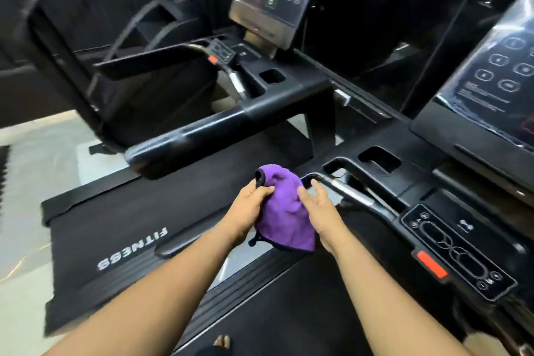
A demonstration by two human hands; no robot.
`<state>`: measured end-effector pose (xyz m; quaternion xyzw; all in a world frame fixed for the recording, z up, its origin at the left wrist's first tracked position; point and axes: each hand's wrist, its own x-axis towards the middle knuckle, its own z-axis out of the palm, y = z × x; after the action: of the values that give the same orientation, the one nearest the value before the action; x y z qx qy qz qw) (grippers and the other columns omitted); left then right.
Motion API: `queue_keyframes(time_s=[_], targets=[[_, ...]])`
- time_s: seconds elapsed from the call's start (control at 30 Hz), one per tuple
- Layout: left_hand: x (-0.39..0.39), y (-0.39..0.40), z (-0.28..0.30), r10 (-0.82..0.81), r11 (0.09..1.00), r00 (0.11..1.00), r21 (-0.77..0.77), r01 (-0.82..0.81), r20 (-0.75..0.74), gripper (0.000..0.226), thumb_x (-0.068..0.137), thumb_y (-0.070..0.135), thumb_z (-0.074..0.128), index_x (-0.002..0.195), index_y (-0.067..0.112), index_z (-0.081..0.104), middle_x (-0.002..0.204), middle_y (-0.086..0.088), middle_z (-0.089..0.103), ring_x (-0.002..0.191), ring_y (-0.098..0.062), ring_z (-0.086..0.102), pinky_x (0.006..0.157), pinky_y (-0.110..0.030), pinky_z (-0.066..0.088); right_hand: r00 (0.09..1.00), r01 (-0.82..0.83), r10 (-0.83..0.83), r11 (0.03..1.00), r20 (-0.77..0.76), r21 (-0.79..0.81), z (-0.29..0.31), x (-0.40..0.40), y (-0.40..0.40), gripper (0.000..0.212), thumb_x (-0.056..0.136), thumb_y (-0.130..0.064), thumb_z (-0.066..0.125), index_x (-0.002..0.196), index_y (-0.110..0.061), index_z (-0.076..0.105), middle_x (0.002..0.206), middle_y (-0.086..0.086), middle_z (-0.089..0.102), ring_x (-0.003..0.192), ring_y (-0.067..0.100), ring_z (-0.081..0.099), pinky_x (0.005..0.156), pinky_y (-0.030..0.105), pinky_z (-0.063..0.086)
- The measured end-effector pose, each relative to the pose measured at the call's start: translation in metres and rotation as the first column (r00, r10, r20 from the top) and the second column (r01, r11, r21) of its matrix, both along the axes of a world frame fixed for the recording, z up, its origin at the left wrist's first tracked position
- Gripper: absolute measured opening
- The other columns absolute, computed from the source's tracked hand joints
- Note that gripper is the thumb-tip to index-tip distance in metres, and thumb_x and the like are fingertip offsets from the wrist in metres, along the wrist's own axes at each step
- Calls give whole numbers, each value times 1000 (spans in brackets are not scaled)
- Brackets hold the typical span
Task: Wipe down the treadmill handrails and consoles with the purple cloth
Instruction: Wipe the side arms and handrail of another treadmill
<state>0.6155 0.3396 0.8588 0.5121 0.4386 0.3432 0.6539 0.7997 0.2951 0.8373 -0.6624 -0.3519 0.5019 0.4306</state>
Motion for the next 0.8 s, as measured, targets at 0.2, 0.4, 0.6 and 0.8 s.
queue_keyframes(time_s=[0.2, 0.4, 0.6, 0.8], targets=[[-90, -40, 3, 192, 980, 981, -51, -193, -23, 32, 90, 26, 57, 119, 26, 71, 118, -8, 75, 120, -33, 67, 110, -56, 47, 971, -155, 173, 981, -166, 116, 1, -85, -4, 59, 75, -47, 84, 125, -20, 68, 118, 2, 76, 115, 23, 69, 107, 48, 51], [-215, -75, 4, 403, 914, 891, 146, -379, -208, 34, 92, 30, 76, 123, 18, 66, 114, 7, 74, 108, -9, 70, 93, -24, 54, 945, -272, 298, 945, -135, 181, 13, -195, -6, 48, 72, -34, 87, 115, -20, 70, 110, 2, 77, 106, 24, 72, 94, 41, 57], [-357, -117, -12, 544, 839, 763, 248, -485, -348, 29, 92, 23, 77, 119, 20, 67, 112, 7, 73, 107, -14, 68, 98, -32, 53, 903, -410, 428, 888, -47, 206, 12, -329, -19, 40, 76, -22, 87, 109, -20, 66, 107, 2, 76, 101, 19, 72, 87, 32, 55], [-485, -164, -20, 687, 726, 689, 184, -662, -233, 29, 97, 5, 60, 124, 13, 67, 121, -3, 72, 118, -20, 66, 108, -41, 50, 834, -543, 551, 812, 23, 215, 8, -464, -41, 27, 87, -16, 80, 105, -20, 61, 110, 9, 74, 98, 18, 69, 90, 34, 54]])
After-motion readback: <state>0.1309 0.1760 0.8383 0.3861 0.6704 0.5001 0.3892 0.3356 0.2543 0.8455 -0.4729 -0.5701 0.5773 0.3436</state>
